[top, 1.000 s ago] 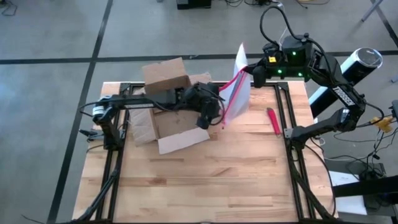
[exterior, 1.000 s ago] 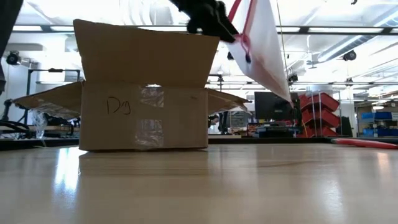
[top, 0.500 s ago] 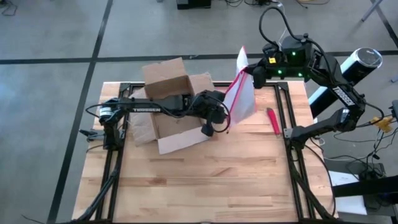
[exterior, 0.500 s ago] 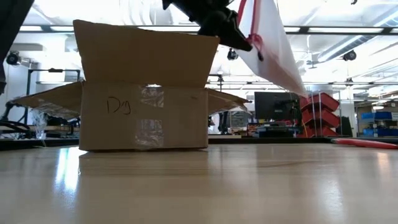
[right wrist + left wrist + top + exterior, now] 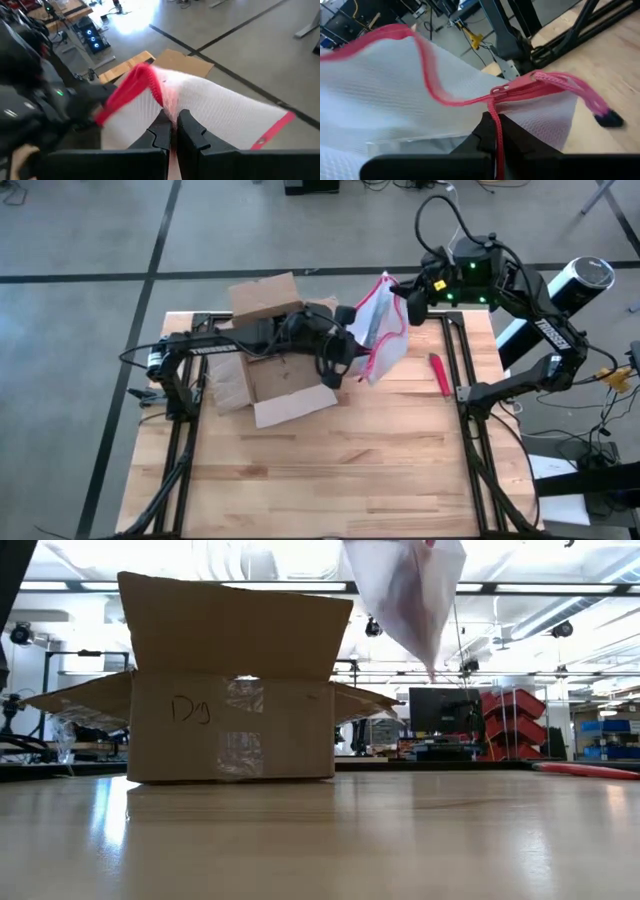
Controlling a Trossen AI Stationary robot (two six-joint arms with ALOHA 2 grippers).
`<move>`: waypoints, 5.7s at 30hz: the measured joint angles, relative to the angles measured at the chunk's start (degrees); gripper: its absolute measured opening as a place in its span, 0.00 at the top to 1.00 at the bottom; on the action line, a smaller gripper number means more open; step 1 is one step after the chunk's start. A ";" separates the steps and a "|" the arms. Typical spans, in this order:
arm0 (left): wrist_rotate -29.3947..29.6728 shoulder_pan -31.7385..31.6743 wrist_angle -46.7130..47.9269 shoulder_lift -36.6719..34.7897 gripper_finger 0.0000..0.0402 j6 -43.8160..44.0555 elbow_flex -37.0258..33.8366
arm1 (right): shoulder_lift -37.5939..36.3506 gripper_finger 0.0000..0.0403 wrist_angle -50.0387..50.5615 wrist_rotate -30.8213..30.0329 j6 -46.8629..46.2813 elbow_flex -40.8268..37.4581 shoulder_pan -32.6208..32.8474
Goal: Unpack boxes
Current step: Close the zip bag
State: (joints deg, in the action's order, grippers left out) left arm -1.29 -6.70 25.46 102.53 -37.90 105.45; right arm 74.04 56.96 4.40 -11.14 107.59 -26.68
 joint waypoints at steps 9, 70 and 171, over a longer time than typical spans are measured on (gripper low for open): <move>0.10 -0.04 6.87 -0.40 1.00 -0.05 4.90 | -1.46 0.86 0.16 0.03 6.54 -0.07 0.00; -8.76 0.00 18.96 -0.62 1.00 7.16 7.24 | 4.67 0.49 -8.59 21.60 16.04 -20.09 9.21; -2.05 -1.46 19.34 -1.84 0.63 3.06 7.17 | 2.28 1.00 -7.60 12.01 9.29 -24.30 18.81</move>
State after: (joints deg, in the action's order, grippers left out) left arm -3.34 -8.16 44.80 100.69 -34.84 112.62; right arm 76.32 49.36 16.41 -1.86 83.29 -7.87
